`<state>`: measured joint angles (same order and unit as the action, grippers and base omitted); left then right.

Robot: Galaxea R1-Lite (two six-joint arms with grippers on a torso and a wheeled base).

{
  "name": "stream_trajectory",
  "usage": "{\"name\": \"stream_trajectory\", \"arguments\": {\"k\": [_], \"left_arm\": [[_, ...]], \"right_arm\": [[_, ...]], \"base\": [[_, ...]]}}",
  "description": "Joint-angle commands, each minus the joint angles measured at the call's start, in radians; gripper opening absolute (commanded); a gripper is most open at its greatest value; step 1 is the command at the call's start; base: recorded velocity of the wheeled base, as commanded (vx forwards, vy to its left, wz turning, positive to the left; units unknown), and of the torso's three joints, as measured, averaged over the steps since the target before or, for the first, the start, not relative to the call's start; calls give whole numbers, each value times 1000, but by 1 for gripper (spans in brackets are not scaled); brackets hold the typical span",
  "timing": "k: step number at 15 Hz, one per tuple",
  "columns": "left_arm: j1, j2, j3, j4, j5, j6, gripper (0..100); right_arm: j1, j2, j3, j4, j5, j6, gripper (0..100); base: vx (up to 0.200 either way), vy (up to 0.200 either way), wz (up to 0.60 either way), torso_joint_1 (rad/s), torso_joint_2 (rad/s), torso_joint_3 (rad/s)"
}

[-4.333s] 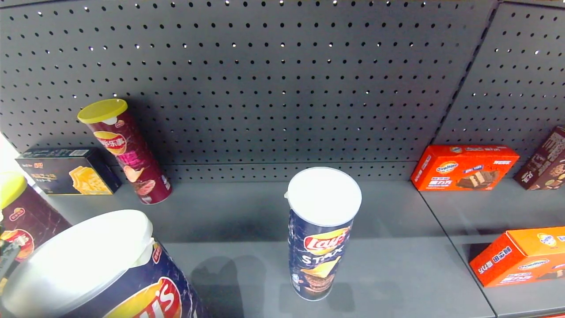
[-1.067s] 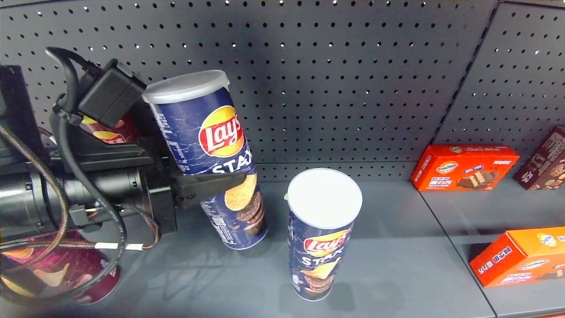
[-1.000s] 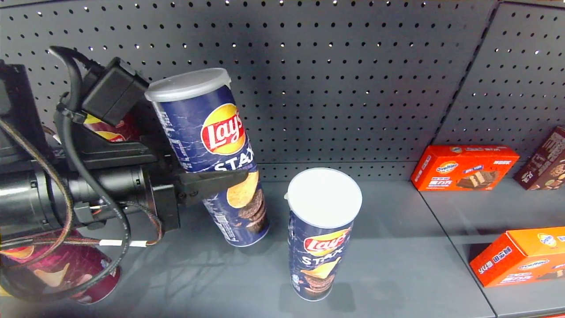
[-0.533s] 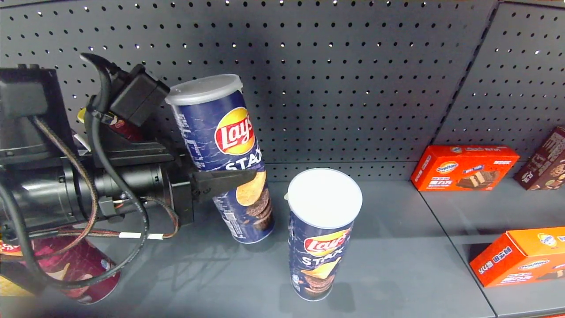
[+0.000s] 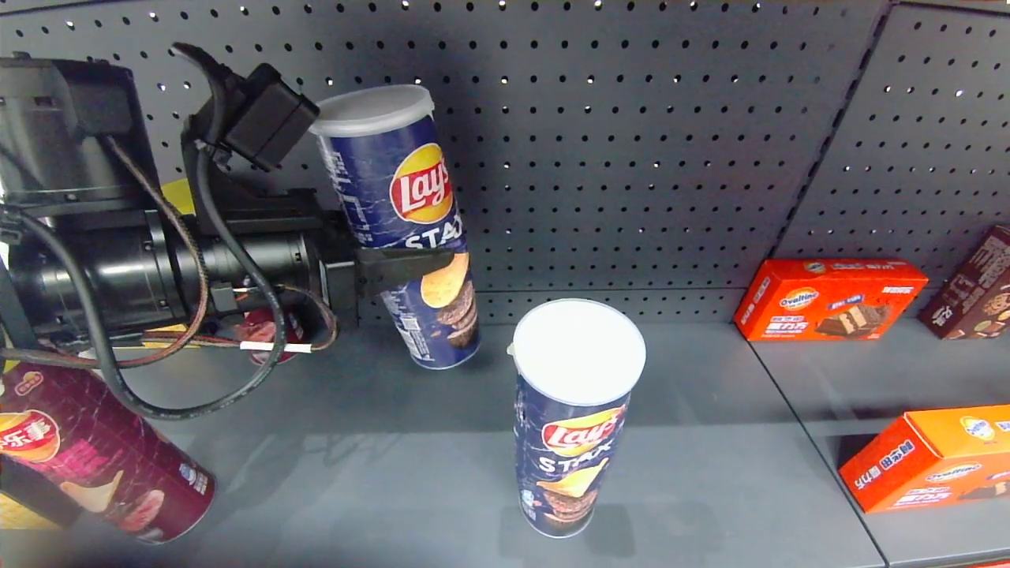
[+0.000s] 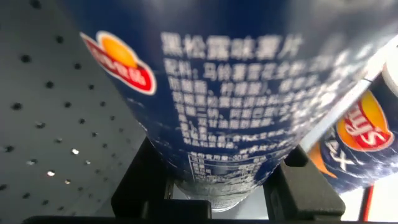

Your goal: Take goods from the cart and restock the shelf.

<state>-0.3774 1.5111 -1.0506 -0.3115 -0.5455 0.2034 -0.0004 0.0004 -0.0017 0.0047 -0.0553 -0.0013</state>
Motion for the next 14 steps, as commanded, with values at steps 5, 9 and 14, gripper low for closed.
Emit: {"name": "stream_trajectory", "arguments": {"k": [5,9,14], "left_arm": [[-40,32,-29,49,12,77,0],[-60,64,-5,49,12,91,0],[-84,126,-15,40,12,93,0]], "right_arm": [[0,0,0,0,0,0,100],[0,0,0,0,0,0,100],[0,0,0,0,0,0,100]], "base": [[0,0,0,0,0,0],[0,0,0,0,0,0],[0,0,0,0,0,0]]}}
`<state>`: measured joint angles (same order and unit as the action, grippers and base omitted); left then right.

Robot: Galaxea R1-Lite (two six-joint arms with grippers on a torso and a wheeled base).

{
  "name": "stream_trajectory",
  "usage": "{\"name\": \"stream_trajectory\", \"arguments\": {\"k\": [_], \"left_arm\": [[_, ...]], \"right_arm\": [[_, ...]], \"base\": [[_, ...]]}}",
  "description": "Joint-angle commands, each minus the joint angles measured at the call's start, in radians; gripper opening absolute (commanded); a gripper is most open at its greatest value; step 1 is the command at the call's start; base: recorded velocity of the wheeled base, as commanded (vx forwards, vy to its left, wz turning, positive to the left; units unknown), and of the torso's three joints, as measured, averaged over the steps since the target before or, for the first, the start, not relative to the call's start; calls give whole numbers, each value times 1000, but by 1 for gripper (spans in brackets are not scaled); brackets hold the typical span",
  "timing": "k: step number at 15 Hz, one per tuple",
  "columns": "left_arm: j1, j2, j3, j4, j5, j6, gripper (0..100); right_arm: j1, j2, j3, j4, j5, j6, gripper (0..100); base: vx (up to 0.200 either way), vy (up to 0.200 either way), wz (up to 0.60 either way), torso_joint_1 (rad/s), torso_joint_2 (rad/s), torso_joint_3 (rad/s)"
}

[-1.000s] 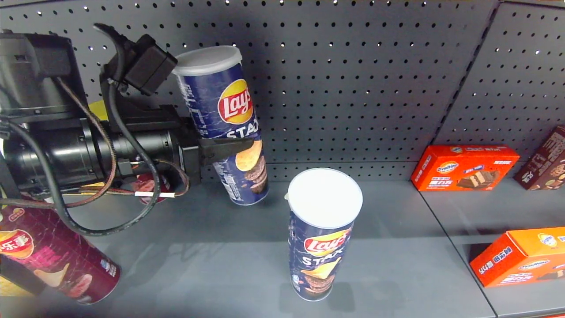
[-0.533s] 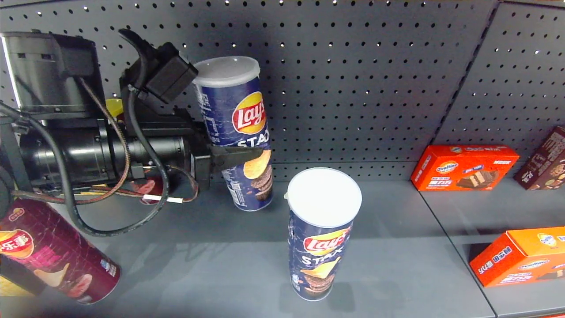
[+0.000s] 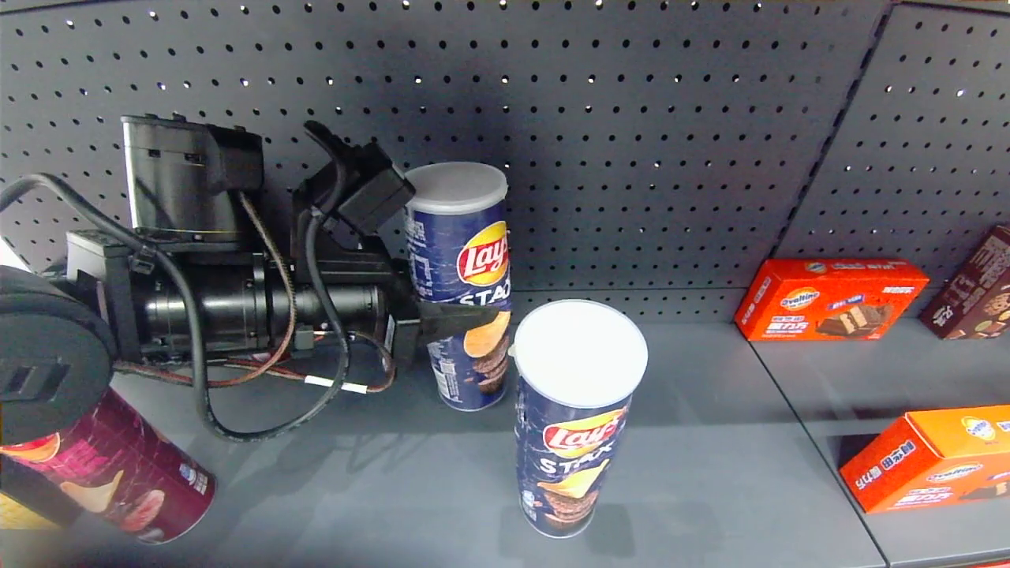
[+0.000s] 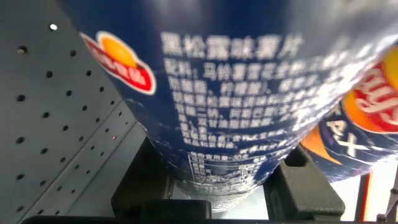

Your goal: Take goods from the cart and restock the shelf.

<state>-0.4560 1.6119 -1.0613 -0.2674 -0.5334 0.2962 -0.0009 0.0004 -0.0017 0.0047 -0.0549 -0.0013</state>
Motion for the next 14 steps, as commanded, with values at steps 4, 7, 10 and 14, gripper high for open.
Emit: {"name": "stream_trajectory", "arguments": {"k": [4,7,10,14], "left_arm": [[-13,75,-43,-9,0,1,0],[-18,143,-117,-10,1,3,0],[-26,195,-166,-13,1,1,0],[-27,250,-192,-53,1,1,0]], "right_arm": [[1,0,0,0,0,0,100],[1,0,0,0,0,0,100],[1,0,0,0,0,0,100],[1,0,0,0,0,0,100]], "base": [[0,0,0,0,0,0],[0,0,0,0,0,0],[0,0,0,0,0,0],[0,0,0,0,0,0]]}}
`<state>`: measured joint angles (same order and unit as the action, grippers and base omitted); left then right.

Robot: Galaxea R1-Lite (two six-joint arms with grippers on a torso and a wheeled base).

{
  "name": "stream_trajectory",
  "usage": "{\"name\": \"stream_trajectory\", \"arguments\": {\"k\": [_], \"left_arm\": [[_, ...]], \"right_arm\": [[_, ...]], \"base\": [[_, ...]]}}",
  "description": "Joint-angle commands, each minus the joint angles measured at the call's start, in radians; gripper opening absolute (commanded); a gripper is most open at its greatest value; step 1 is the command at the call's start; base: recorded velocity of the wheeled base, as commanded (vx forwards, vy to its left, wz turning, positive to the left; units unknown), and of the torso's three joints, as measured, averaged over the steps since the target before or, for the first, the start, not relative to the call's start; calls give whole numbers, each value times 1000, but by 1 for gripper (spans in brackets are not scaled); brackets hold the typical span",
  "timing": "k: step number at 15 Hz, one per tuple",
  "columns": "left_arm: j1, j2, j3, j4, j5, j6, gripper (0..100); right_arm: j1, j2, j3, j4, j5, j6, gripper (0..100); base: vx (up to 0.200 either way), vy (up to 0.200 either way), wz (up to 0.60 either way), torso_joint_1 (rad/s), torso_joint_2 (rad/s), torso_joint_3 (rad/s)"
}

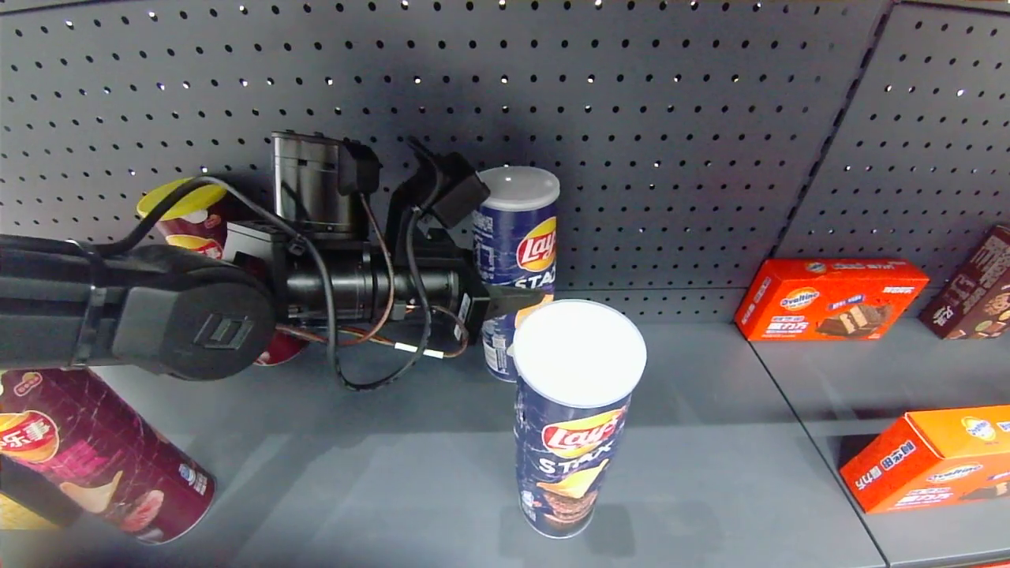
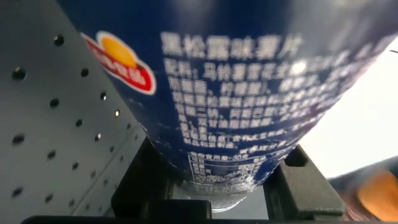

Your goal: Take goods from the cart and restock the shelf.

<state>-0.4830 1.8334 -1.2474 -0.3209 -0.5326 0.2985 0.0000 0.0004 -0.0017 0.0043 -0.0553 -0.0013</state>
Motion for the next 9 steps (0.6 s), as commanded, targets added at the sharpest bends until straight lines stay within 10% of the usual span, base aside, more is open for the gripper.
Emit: {"name": "stream_trajectory", "arguments": {"k": [1,8,9], "left_arm": [[1,40,-6,-15,0,-1,0],[3,86,-3,-84,0,2,0],[1,86,-3,-86,0,7,100]], "right_arm": [[0,0,0,0,0,0,100],[0,0,0,0,0,0,100],[0,0,0,0,0,0,100]], "base": [[0,0,0,0,0,0],[0,0,0,0,0,0],[0,0,0,0,0,0]]}}
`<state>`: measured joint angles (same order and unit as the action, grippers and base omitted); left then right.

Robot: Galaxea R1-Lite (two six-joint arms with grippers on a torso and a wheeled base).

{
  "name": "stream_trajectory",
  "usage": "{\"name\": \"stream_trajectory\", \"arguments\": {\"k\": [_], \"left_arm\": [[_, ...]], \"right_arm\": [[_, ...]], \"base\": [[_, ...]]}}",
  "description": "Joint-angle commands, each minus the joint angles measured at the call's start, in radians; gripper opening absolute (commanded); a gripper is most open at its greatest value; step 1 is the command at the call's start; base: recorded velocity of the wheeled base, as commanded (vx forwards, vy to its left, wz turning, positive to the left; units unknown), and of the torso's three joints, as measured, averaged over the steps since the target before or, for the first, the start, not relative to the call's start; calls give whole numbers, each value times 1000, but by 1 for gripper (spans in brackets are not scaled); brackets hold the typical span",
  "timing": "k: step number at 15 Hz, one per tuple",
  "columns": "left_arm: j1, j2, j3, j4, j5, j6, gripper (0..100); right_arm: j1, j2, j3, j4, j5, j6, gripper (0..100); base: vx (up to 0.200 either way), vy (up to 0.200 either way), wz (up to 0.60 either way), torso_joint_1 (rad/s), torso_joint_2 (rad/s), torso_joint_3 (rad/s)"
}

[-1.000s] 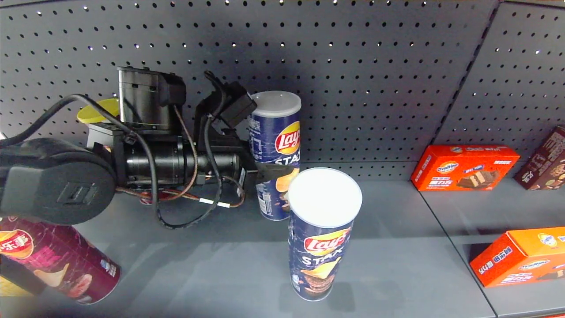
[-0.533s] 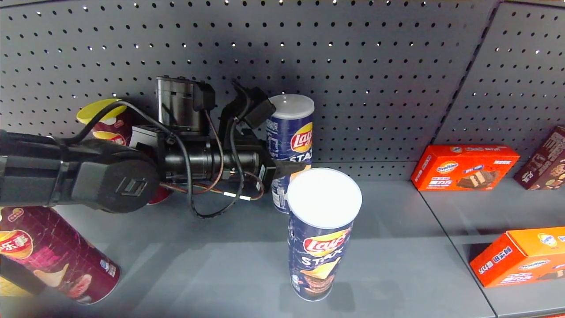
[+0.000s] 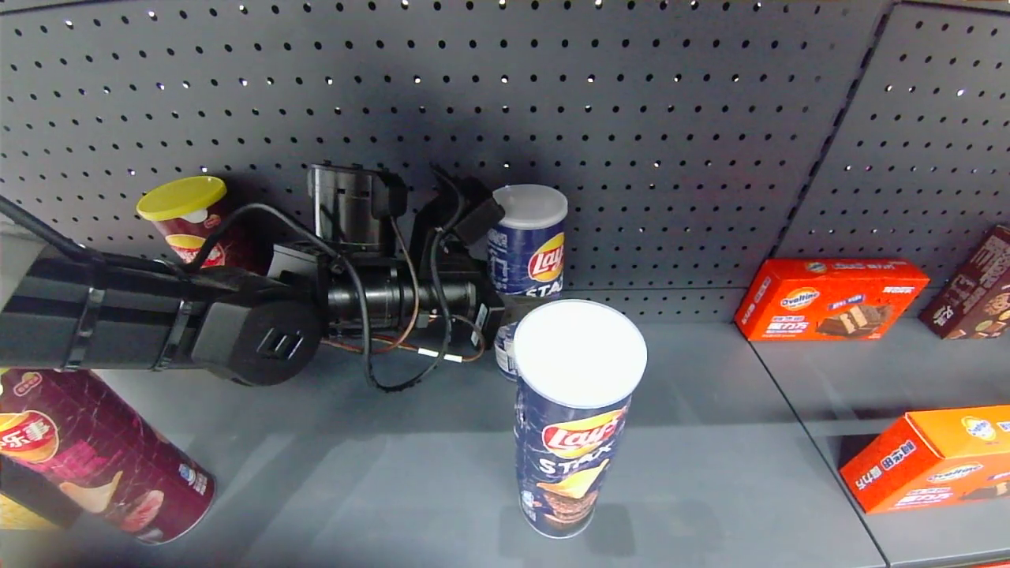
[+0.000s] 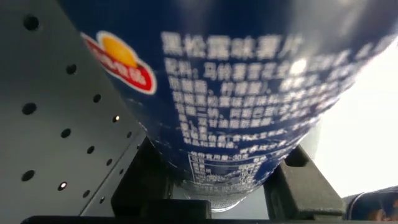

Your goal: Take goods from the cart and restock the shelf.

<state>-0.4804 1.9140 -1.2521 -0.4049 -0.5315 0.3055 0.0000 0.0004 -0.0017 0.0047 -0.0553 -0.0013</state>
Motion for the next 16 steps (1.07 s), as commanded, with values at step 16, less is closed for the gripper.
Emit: {"name": "stream_trajectory", "arguments": {"k": [16], "left_arm": [[8,-262,246,0,229,-39,100]], "right_arm": [[0,0,0,0,0,0,100]], "base": [[0,0,0,0,0,0]]}}
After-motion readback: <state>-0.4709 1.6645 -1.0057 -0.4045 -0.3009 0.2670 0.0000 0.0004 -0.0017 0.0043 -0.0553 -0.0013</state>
